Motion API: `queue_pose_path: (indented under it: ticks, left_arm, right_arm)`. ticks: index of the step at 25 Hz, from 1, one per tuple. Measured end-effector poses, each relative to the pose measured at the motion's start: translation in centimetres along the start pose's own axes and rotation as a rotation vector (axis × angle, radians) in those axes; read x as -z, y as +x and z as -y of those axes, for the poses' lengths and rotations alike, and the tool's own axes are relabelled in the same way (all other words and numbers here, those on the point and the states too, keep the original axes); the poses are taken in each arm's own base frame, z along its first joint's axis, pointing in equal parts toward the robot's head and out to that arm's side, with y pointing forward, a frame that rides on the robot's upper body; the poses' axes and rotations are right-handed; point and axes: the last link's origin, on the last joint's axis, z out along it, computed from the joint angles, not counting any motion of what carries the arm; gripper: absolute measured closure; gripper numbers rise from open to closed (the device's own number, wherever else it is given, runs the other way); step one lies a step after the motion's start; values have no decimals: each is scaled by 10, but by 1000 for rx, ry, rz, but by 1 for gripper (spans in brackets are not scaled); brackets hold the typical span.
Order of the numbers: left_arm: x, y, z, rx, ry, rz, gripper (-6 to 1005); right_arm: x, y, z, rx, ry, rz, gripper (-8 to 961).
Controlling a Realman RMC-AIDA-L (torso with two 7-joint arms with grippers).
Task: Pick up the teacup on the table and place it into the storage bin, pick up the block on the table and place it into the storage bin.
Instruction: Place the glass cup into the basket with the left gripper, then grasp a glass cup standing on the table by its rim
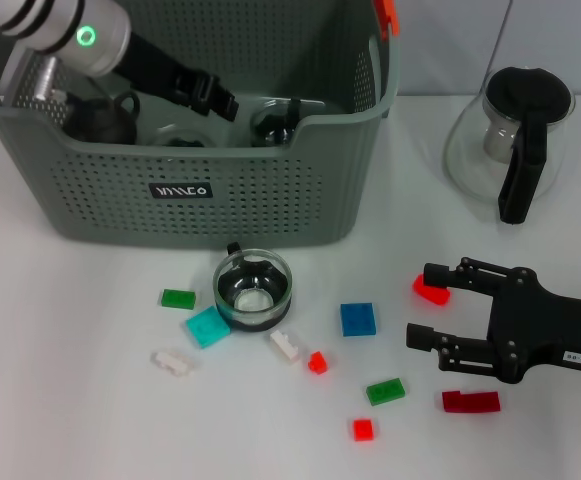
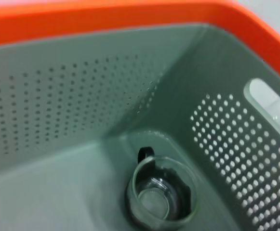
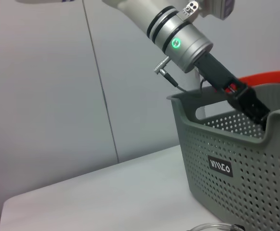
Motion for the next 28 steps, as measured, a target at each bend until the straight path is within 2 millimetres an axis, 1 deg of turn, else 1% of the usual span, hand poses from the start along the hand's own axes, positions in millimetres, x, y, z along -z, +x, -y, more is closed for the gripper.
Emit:
queue_pose_path:
  ticks: [1, 3, 4, 5, 7, 10, 12, 13, 15, 16, 18, 20, 22, 25, 28]
  left_arm:
    - [0, 0, 0, 0, 0, 0, 710]
    - [8, 2, 0, 0, -33, -52, 591]
    - [21, 3, -2, -6, -93, -130, 532]
    - [31, 3, -3, -20, -143, -192, 524]
    - [52, -4, -9, -75, -282, -315, 507]
    - [78, -30, -14, -182, -462, -455, 482]
    - [87, -49, -13, -223, -517, -498, 465]
    - [92, -70, -12, -268, -549, -522, 457]
    - [93, -92, -12, -327, -571, -527, 440]
    - [92, -109, -12, -361, -577, -514, 441]
    - [86, -133, -13, -404, -574, -476, 443]
    - [79, -153, -14, -443, -566, -423, 445]
    - [70, -169, -16, -475, -564, -356, 448]
    - [56, -182, -20, -509, -561, -245, 451]
    - [45, -184, -23, -527, -549, -149, 452]
  right_arm:
    - [0, 0, 0, 0, 0, 0, 133]
    - [0, 0, 0, 0, 0, 0, 133]
    - [0, 0, 0, 0, 0, 0, 133]
    - [1, 0, 0, 0, 1, 0, 133]
    - [1, 0, 0, -1, 1, -1, 133]
    - [1, 1, 0, -2, 2, -1, 133]
    - [1, 1, 0, -2, 2, -1, 133]
    - [1, 1, 0, -3, 2, -1, 133]
    - [1, 1, 0, -4, 2, -1, 133]
    - [1, 0, 1, -6, 4, -2, 133]
    - [1, 0, 2, -12, 5, -3, 133]
    - [0, -1, 2, -14, 5, -4, 133]
    - [0, -1, 3, -14, 4, -5, 133]
    - [1, -2, 4, -18, 5, -6, 133]
    - [1, -2, 4, -20, 4, -7, 133]
